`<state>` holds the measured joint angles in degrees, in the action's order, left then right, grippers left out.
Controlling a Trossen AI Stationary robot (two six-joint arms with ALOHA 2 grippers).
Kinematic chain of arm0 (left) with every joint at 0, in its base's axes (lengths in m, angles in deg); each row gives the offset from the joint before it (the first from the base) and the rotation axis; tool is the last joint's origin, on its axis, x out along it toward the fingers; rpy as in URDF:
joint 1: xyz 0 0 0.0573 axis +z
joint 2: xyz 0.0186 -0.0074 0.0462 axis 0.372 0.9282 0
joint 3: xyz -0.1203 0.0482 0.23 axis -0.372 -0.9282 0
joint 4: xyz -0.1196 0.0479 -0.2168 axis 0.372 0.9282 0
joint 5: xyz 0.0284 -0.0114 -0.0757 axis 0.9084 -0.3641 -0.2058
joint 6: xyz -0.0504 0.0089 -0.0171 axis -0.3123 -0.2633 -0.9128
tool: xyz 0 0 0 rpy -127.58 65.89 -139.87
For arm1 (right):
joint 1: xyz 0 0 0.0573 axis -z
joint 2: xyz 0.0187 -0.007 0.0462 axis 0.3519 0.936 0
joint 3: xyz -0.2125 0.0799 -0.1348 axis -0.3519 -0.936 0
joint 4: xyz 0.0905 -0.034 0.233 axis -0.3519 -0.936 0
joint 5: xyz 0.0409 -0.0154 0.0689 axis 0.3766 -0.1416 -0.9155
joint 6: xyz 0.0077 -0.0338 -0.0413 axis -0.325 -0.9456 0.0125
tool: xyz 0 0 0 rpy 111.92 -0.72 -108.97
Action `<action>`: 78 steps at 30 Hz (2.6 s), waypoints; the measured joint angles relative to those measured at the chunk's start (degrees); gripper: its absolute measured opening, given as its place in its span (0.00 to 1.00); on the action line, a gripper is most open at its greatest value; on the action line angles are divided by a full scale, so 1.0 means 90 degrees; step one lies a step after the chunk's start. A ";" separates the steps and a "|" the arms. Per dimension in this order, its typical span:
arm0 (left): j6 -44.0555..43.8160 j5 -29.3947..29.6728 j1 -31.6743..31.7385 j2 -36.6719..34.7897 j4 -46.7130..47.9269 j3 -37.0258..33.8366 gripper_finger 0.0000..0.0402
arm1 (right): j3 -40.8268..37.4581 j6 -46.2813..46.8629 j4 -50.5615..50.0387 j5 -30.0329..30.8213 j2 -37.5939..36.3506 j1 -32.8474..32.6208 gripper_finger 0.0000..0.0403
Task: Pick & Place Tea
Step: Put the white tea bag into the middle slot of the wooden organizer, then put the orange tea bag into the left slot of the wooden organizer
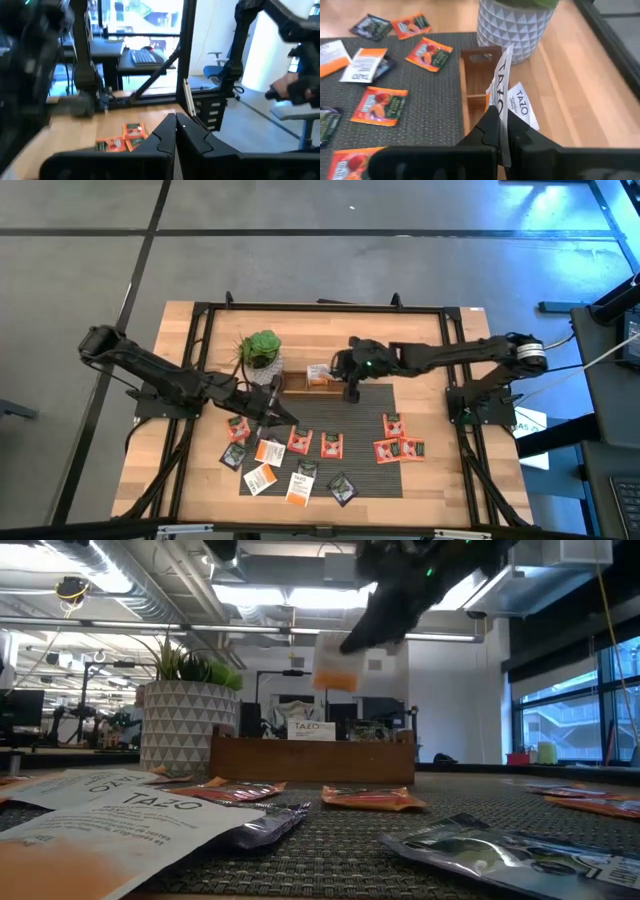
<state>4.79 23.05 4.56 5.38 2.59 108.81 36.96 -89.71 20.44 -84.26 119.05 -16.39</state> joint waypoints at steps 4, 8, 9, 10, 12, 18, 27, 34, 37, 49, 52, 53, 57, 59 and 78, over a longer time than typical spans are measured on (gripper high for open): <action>0.0267 0.0012 0.0015 -0.0069 0.0035 0.0000 0.02 | -0.0002 -0.0220 0.0406 -0.0600 0.0557 0.0324 0.01; 0.0303 0.0012 0.0015 -0.0052 0.0072 0.0000 0.01 | -0.0002 -0.0485 0.0709 -0.0742 0.0991 0.0504 0.01; 0.0291 0.0012 0.0015 -0.0047 0.0161 0.0000 0.02 | -0.0002 -0.0534 0.0715 -0.0742 0.1074 0.0535 0.01; 0.0272 0.0012 0.0015 -0.0041 0.0240 0.0000 0.02 | -0.0002 -0.0557 0.0760 -0.0742 0.1136 0.0564 0.01; 0.0269 0.0012 0.0015 -0.0040 0.0349 0.0000 0.02 | -0.0002 -0.0579 0.0820 -0.0742 0.1221 0.0607 0.01; 0.0262 0.0015 0.0015 -0.0040 0.0514 0.0000 0.02 | -0.0002 -0.0752 0.1053 -0.0739 0.1437 0.0676 0.01; 0.0254 0.0010 0.0015 -0.0040 0.0616 0.0000 0.02 | -0.0010 -0.0883 0.1310 -0.0739 0.1600 0.0674 0.01; 0.0253 0.0007 0.0015 -0.0040 0.0776 0.0000 0.03 | -0.0010 -0.0964 0.1318 -0.0735 0.1600 0.0674 0.07; 0.0254 0.0007 0.0015 -0.0040 0.0797 0.0000 0.02 | -0.0010 -0.0968 0.1322 -0.0734 0.1600 0.0674 0.10; 0.0254 -0.0002 0.0011 -0.0040 0.0836 0.0000 0.03 | -0.0010 -0.1015 0.1592 0.0101 0.1431 0.0664 0.29; 0.0226 -0.0002 -0.0043 -0.0040 0.0905 0.0000 0.02 | -0.0005 -0.1035 0.1590 0.0076 0.1181 0.0542 0.29; 0.0204 -0.0010 -0.0062 -0.0040 0.0910 0.0000 0.02 | -0.0005 -0.1034 0.1529 0.0065 0.1094 0.0479 0.29; 0.0130 -0.0011 -0.0168 0.0025 0.0918 0.0007 0.02 | -0.0005 -0.0893 0.1246 0.0049 0.0816 0.0135 0.29; 0.0087 -0.0012 -0.0207 0.0123 0.0866 0.0012 0.02 | -0.0002 -0.0814 0.1038 0.0051 0.0784 -0.0090 0.29; -0.0293 0.0130 -0.0291 0.2458 -0.0015 0.0175 0.01 | -0.0007 0.1544 0.0188 0.0038 0.0792 -0.1814 0.29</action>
<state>2.15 24.22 1.94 27.50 2.46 110.39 36.90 -75.81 22.14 -83.92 126.17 -32.72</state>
